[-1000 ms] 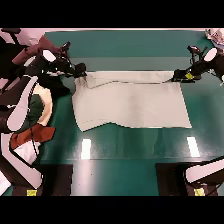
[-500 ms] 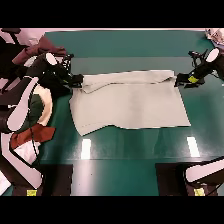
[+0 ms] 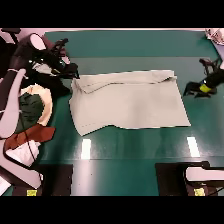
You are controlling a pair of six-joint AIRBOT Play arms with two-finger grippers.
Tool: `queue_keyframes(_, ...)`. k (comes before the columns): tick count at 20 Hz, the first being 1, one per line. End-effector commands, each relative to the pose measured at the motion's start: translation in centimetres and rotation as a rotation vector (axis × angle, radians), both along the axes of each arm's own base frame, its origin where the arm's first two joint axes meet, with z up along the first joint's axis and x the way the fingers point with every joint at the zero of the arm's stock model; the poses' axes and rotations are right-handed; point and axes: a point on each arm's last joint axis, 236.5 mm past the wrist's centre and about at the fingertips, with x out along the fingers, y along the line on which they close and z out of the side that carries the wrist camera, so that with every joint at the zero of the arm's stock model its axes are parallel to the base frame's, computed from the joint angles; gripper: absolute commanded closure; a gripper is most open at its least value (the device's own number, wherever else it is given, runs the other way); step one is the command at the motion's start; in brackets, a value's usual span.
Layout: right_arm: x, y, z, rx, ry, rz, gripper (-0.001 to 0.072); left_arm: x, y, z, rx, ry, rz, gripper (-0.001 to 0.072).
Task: Fold the shirts.
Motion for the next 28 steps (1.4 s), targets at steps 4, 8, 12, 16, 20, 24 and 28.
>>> queue_keyframes(4,-6.8,1.5,-1.8,0.3,-0.081,-0.142,0.0086,-11.4,1.9,0.1,0.044,0.09,-0.02,0.0258)
queue_keyframes(8,-8.2,1.9,-1.6,0.324,-0.108,-0.185,0.0087,-21.3,1.5,-4.8,-0.023,0.187,0.0,0.0259)
queue_keyframes(12,-8.4,4.8,-1.2,0.329,-0.106,-0.103,0.0087,-26.5,-0.4,-6.3,-0.124,0.218,-0.092,0.026)
queue_keyframes(16,-8.5,7.7,-0.1,0.329,-0.108,-0.033,0.0087,-28.2,-1.9,-7.8,-0.197,0.25,-0.13,0.0356)
queue_keyframes(20,-8.4,8.2,1.6,0.302,-0.161,-0.029,0.0087,-28.7,-3.8,-8.9,-0.306,0.243,-0.103,0.0355)
queue_keyframes(24,-8.6,8.3,2.5,0.297,-0.185,-0.039,0.0087,-28.5,-3.3,-10.6,-0.29,0.218,-0.071,0.0346)
queue_keyframes(28,-9.1,8.6,3.2,0.296,-0.188,-0.028,0.0087,-28.1,-2.4,-11.9,-0.241,0.193,-0.053,0.0346)
